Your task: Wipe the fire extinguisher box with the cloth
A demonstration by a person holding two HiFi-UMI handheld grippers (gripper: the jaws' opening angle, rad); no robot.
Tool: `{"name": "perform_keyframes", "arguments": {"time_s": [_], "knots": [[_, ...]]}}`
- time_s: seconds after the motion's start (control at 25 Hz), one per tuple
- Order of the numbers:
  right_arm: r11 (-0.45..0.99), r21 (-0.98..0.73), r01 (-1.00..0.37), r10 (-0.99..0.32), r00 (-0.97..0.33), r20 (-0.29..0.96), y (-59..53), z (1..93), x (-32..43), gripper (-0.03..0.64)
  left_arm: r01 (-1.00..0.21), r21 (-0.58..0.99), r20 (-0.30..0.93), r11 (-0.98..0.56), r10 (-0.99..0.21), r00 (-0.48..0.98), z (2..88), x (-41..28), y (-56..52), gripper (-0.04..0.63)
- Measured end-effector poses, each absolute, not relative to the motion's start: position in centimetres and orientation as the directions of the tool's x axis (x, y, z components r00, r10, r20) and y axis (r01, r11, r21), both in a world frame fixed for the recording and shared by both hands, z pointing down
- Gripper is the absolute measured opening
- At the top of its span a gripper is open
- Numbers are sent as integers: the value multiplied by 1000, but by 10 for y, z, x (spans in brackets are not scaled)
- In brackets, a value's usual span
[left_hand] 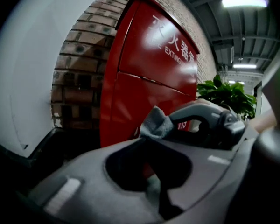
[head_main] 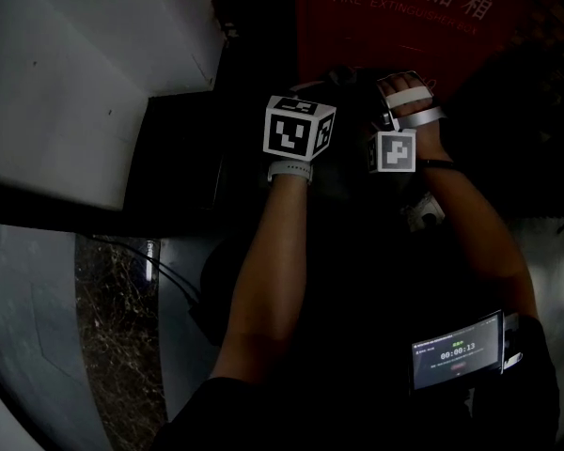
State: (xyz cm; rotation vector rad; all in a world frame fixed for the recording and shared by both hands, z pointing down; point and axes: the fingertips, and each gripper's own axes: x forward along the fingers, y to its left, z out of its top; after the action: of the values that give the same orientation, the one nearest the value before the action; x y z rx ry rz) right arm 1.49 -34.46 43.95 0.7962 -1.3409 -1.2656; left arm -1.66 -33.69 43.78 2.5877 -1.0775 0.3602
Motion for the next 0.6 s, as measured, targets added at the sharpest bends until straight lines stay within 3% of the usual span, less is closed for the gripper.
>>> {"name": "perform_keyframes", "arguments": {"time_s": [0.6], "knots": [[349, 919, 183, -904, -191, 382, -342, 531, 14, 75, -716, 240, 509, -656, -543, 668, 523, -4, -333, 3]]}}
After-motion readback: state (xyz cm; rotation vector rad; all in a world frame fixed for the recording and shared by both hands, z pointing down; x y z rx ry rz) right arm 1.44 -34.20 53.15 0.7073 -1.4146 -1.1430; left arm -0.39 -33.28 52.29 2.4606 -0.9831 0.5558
